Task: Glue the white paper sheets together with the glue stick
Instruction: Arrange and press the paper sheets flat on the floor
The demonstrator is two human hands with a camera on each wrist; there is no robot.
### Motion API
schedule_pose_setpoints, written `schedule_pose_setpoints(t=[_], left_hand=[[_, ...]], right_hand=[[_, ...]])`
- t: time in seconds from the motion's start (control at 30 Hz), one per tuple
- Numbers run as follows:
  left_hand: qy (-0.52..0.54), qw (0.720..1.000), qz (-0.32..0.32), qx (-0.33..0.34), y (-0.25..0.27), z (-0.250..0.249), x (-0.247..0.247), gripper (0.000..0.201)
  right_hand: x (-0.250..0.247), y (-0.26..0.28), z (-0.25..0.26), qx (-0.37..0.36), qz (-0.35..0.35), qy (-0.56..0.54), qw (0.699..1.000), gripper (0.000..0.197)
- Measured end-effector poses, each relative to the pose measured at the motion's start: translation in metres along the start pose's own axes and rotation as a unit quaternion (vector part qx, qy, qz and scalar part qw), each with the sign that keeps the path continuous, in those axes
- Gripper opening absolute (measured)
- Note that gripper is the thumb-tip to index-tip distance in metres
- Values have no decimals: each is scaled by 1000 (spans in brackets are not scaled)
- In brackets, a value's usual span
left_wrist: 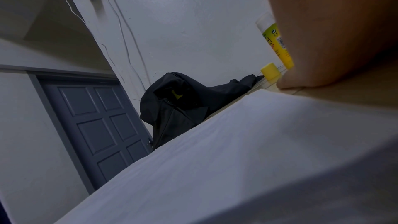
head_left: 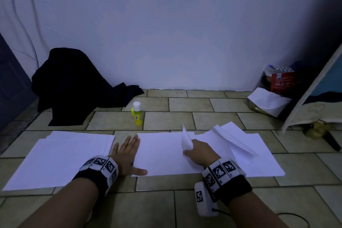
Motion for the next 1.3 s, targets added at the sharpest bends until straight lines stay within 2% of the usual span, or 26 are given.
schedule_pose_setpoints(t=[0.03, 0.13, 0.17, 0.27, 0.37, 0.47, 0.63, 0.73, 0.9, 1.03, 1.13, 1.2, 1.23, 1.3], left_hand=[[-5, 1000, 1, 5, 0, 0, 0, 128], [-4, 1000, 15, 19, 0, 1, -1, 163], [-4, 1000, 13, 21, 0, 1, -1, 166], [-2, 1000, 5, 16, -2, 2, 0, 158], [-9, 1000, 0, 9, -1, 1, 0, 142], [-12, 1000, 8, 18, -1, 1, -2, 154], [-1, 1000, 12, 21, 1, 0, -3, 169], [10, 1000, 13, 17, -1, 1, -3, 160], [38, 999, 17, -8, 2, -2, -5, 109], [87, 996, 3, -25, -3, -1, -4, 78], [46, 999, -10, -15, -6, 0, 0, 98], [32, 999, -10, -8, -6, 0, 1, 105], [31, 999, -10, -5, -6, 0, 1, 105], [26, 1000, -6, -3, -5, -1, 0, 105]], right_hand=[[-1, 1, 1, 0, -2, -8, 1000, 47], [-8, 6, 8, -10, -23, -55, 998, 43], [-11, 8, 12, -18, -40, -82, 996, 41], [-20, 15, 22, -34, -88, -157, 983, 43], [-15, 12, 28, -39, -56, -137, 988, 49], [1, 10, 32, -44, 15, -62, 997, 56], [18, 6, 50, -70, 14, -20, 997, 56], [31, 2, 58, -67, 25, 34, 997, 63], [41, 6, 60, -63, 58, 147, 985, 88], [41, 12, 62, -66, 76, 163, 981, 90], [30, 23, 66, -96, 61, 141, 983, 79], [13, 34, 64, -158, 10, 86, 984, 75], [1, 41, 62, -193, -25, 73, 978, 76], [-21, 54, 51, -229, -77, 139, 960, 89]])
Point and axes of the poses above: each hand's wrist, its own y-axis away from the middle knuckle, its own x-axis out of the palm, z = x × y, the point moved 3 cm from there along -y, towards the middle knuckle, and after that the axes turned 10 degrees about -x, right-handed, at the moved point
